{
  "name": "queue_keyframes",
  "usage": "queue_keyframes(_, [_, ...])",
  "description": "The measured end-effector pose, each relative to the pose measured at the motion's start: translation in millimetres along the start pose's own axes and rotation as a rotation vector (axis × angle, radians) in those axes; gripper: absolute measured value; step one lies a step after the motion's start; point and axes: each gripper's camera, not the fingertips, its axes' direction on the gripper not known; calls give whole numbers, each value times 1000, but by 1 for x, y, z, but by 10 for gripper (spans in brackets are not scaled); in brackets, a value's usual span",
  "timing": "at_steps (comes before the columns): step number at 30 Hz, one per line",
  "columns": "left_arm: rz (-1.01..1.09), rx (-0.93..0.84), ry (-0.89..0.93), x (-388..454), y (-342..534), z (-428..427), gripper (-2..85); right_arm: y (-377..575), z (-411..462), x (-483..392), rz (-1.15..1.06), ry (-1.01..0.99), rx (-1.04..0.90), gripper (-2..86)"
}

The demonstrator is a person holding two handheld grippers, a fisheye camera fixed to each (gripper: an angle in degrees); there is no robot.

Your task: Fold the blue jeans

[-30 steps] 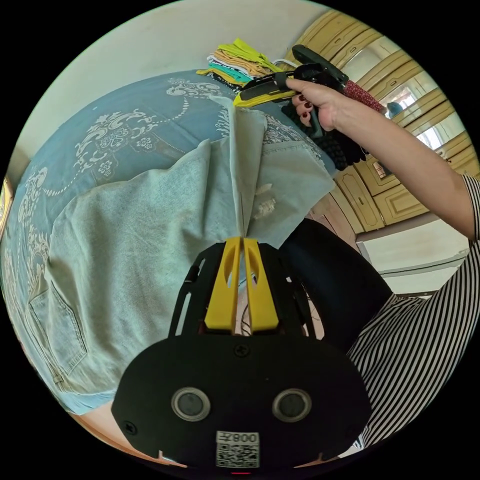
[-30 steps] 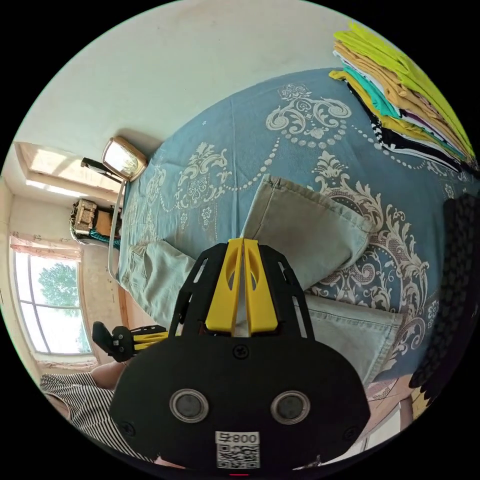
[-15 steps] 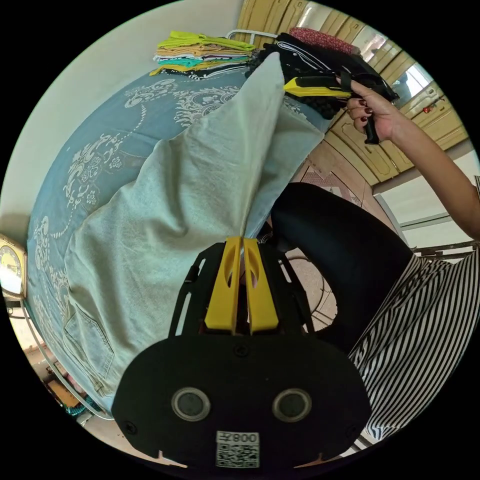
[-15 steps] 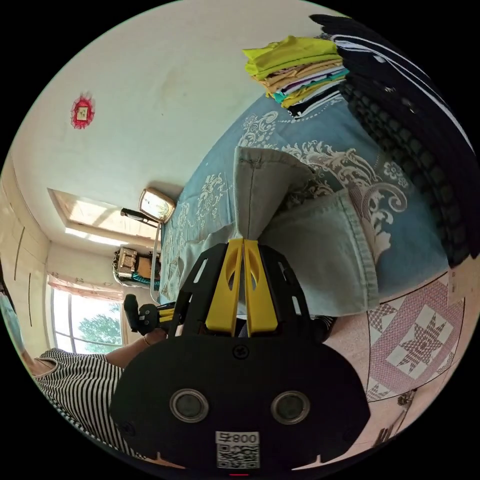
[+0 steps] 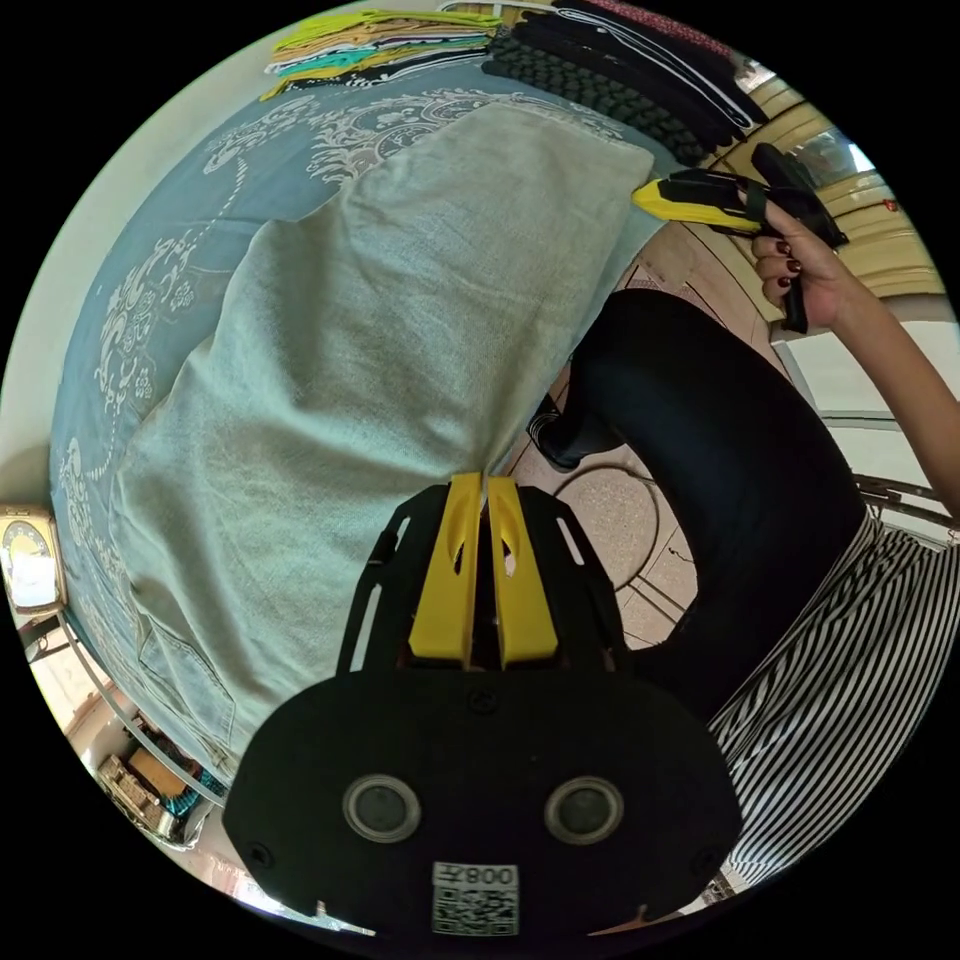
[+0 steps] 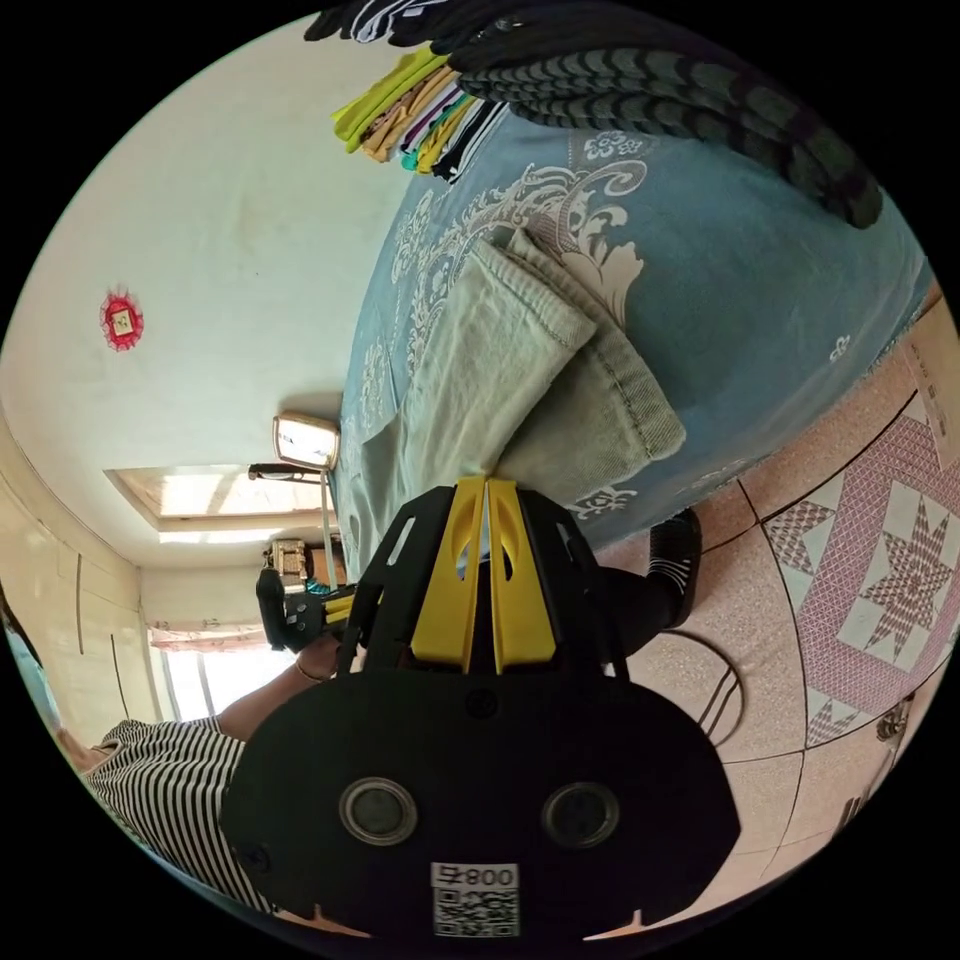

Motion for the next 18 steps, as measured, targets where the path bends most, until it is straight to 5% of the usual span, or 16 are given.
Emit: queue_keyframes(18, [-54,-65,54,5,-111,12,4,102,18,79,-42,-80,38,4])
